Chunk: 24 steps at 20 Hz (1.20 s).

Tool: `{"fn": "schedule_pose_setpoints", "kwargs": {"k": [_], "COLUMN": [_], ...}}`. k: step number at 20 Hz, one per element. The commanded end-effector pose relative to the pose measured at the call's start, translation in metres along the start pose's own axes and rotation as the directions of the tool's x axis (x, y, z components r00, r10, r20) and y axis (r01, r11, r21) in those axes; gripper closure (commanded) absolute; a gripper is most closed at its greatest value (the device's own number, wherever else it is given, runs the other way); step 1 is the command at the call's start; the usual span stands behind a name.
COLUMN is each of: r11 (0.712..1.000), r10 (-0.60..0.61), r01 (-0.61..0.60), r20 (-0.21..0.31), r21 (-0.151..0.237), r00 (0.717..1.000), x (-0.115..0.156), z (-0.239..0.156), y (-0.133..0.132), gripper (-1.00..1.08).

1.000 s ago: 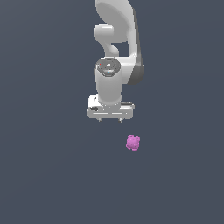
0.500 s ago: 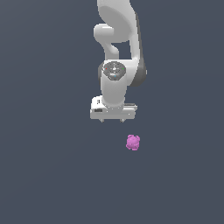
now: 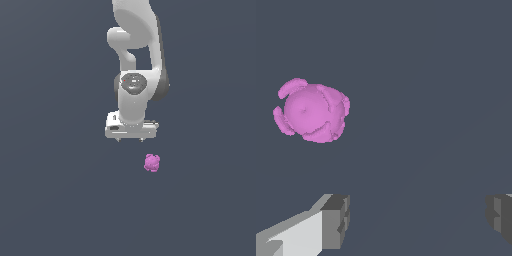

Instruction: Pick up the object and move it to a goal position.

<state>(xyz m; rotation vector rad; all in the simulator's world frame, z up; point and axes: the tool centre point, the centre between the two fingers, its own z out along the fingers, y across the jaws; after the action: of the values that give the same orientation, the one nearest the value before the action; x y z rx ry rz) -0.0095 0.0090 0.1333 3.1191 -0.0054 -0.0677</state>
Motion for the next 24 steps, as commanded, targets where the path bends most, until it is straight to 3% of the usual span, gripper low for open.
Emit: {"fn": "schedule_pose_setpoints", "kwargs": {"k": [1,15,24], "r11": [1.0,0.978,0.96], "r10": [0.017,0.206,0.279], "r01": [-0.017,-0.206,-0.278], "r20": [-0.002,-0.028,-0.035], "r21": [0.001,0.021,0.032], "r00": [1.0,0.978,0.96], "x": [0.005,0.051,0.065], "z": [0.002,0.026,0.038], "y": [-0.006,-0.069,-0.096], "gripper": [-0.92,-0.92,-0.92]}}
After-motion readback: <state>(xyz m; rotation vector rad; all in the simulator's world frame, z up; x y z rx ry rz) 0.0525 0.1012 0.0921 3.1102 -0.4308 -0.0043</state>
